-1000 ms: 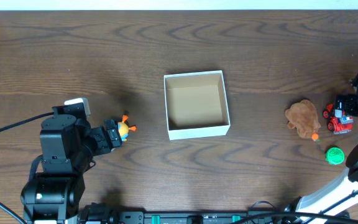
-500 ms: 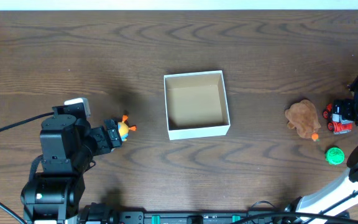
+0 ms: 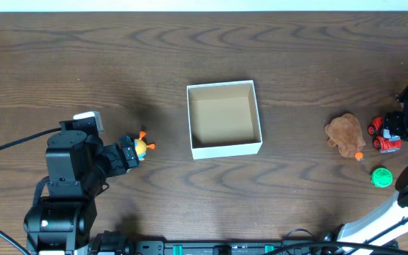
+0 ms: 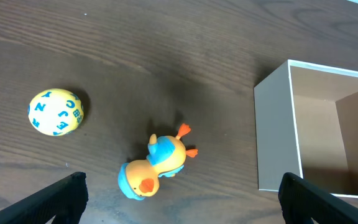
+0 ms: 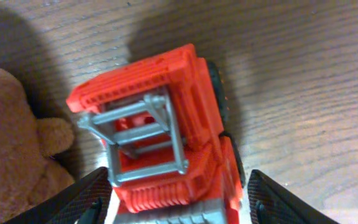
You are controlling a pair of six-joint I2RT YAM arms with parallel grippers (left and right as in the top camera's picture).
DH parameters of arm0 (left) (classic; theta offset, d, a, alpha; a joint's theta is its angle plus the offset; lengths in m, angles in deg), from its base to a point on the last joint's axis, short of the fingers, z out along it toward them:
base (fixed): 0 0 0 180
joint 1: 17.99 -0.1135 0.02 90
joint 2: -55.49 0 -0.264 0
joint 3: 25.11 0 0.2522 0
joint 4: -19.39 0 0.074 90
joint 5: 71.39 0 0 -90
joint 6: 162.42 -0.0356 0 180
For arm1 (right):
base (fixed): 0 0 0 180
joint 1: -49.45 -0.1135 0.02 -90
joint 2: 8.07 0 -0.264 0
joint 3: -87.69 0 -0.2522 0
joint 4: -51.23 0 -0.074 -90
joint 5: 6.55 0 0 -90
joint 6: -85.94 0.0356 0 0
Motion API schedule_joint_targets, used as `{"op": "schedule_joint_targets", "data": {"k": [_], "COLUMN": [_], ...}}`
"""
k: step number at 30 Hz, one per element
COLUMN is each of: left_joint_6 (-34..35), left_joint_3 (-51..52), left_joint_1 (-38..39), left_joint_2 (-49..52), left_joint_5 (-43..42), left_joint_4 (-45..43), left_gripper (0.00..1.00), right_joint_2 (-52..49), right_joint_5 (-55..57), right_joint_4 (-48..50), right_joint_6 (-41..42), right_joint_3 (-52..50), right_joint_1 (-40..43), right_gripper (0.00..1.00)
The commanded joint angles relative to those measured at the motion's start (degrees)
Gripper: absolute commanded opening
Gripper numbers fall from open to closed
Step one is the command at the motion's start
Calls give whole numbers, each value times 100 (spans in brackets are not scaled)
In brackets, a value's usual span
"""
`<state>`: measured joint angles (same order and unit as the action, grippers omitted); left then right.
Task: Pack container
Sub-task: 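Reach the right gripper to the red fire truck and grasp it, then carry the red fire truck into the white box and release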
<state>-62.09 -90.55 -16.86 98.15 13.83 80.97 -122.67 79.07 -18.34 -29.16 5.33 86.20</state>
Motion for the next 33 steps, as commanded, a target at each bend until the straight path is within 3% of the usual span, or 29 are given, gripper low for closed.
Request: {"op": "schedule_joint_targets", "data": {"k": [1,6,16,23,33], "left_joint_6": [9,9,7,7,9], "left_joint_3": [-116,-116,-116,-116,-116], "left_joint_1": [-20,-20,-20,-20,-20], "left_joint_2": [-4,-4,-4,-4,-4], "left_joint_5": [-61,-61,-61,-61,-61], "left_joint_4": [11,11,9,9,9], "left_gripper": [98,98,98,98,98], "right_joint_2": [-42,-42,-42,-37,146], "right_joint_5": [-208,-212,-210,-212,-210], "right_joint_4": [15,31,52,101,188], "right_joint_6": [-28,-28,-28,57,457], "right_joint_3": [-33,-33,-33,-31,37], "right_joint_1": [31,13,-199,-385,-601], "right_gripper": [63,53,50,42,11]}}
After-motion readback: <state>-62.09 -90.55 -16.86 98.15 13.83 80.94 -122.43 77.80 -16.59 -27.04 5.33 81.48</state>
